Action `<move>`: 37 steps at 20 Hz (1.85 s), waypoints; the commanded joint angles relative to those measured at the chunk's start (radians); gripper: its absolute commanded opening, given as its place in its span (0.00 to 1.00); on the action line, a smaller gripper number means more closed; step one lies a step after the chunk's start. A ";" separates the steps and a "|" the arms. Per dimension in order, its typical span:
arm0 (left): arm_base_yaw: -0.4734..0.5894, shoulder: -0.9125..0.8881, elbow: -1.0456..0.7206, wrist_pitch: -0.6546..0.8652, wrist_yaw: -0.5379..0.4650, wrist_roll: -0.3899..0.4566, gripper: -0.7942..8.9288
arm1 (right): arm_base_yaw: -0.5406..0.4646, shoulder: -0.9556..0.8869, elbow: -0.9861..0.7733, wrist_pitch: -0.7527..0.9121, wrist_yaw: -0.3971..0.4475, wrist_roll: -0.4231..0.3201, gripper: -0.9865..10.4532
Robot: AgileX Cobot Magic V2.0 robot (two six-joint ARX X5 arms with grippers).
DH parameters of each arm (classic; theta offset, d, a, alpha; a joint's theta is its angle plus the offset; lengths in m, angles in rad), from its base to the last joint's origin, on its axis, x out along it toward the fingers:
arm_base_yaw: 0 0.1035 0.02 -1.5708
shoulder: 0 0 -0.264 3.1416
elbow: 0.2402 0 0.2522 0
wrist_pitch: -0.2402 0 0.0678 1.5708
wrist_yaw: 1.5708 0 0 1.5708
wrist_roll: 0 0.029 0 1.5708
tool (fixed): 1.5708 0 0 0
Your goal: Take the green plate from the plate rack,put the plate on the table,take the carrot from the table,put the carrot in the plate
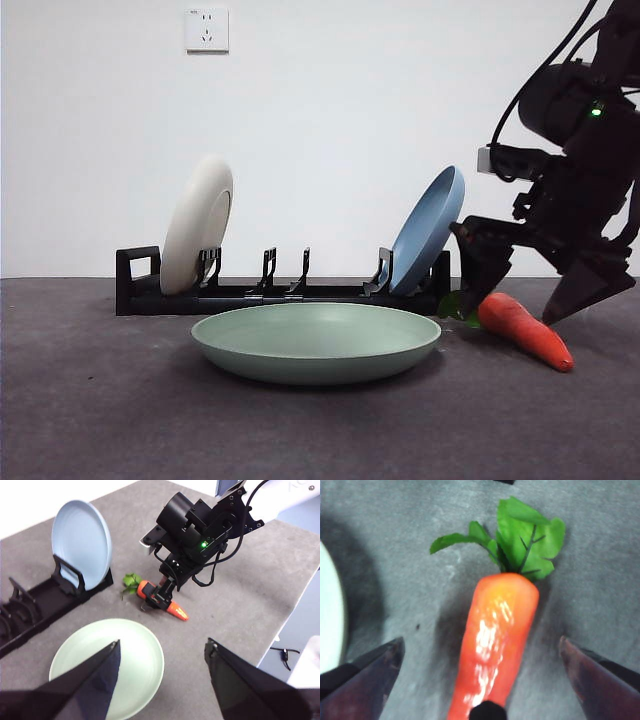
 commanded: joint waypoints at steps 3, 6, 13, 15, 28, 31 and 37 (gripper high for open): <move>-0.004 -0.001 -0.001 -0.003 0.001 -0.018 0.38 | 0.007 0.052 0.002 0.011 0.037 0.026 0.41; -0.004 -0.001 -0.001 -0.002 -0.001 -0.018 0.38 | 0.007 0.052 0.002 0.020 0.032 0.034 0.24; -0.003 -0.001 -0.001 -0.002 -0.002 -0.017 0.38 | 0.029 -0.069 0.002 -0.007 0.029 0.056 0.07; -0.003 0.000 -0.001 -0.002 -0.002 -0.017 0.38 | 0.076 -0.156 0.002 -0.011 -0.019 0.075 0.07; -0.003 0.000 -0.001 -0.026 0.000 -0.018 0.38 | 0.450 0.097 0.002 0.314 0.059 0.177 0.07; -0.003 0.000 -0.001 -0.038 0.000 -0.018 0.38 | 0.453 0.124 0.002 0.314 0.064 0.180 0.11; -0.003 0.000 -0.001 -0.037 0.000 -0.018 0.38 | 0.453 0.124 0.002 0.309 0.063 0.181 0.56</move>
